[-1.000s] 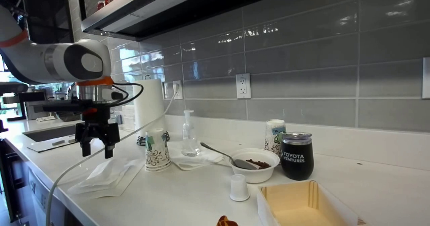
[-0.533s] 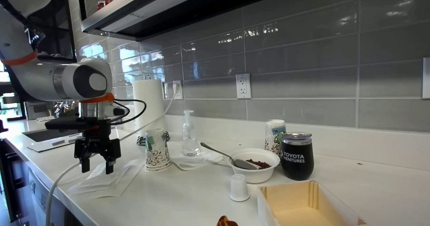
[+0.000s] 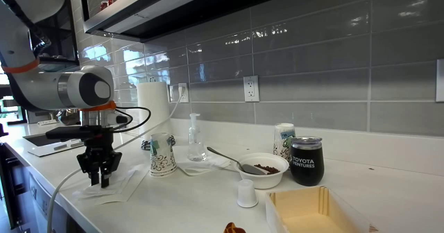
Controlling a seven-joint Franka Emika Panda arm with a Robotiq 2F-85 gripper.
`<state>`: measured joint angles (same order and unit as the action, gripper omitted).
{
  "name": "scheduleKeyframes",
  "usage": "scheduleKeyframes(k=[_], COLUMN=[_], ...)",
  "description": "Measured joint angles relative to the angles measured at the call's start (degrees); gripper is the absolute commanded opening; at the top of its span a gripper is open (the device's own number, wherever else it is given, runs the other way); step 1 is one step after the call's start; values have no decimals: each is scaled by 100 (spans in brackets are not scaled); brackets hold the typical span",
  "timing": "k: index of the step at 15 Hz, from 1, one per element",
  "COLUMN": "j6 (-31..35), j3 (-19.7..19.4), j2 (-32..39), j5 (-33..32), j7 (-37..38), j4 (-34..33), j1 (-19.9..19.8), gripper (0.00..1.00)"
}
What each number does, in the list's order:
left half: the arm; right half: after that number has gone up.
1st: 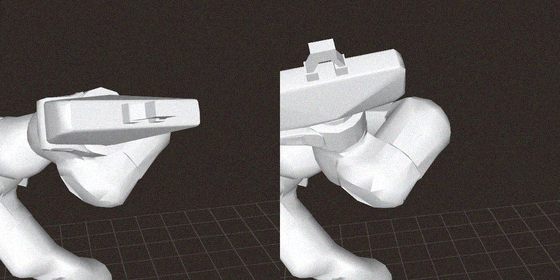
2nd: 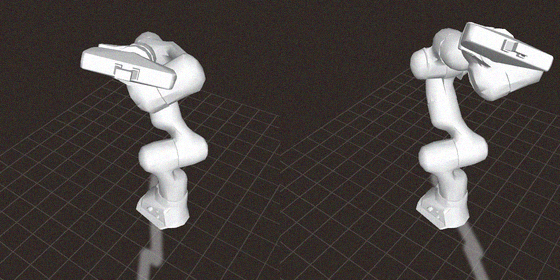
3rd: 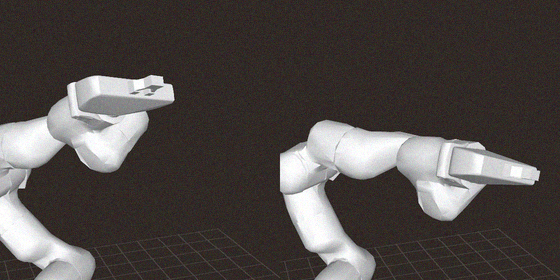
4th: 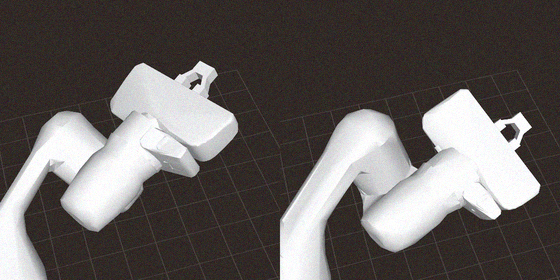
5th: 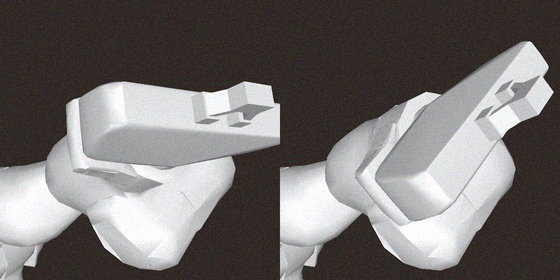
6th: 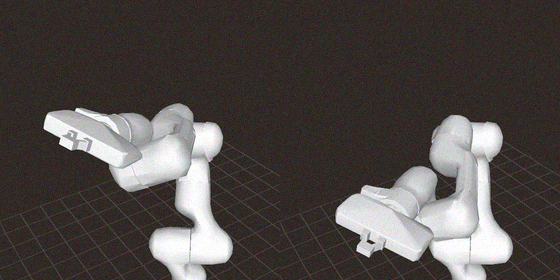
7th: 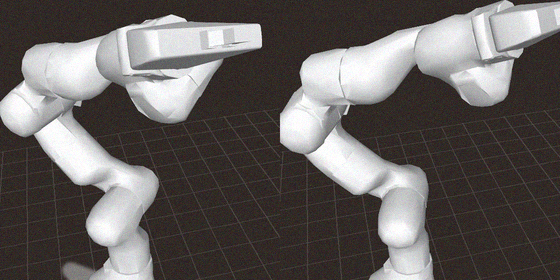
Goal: Use one napkin to wipe the countertop.
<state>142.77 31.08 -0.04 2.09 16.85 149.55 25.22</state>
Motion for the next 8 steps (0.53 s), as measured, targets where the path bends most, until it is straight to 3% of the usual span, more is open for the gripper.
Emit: scheduleKeyframes(k=[8], j6=[0], j3=[-8], j2=[2], j5=[-63], j7=[0], j4=[-5], j1=[128], gripper=[0])
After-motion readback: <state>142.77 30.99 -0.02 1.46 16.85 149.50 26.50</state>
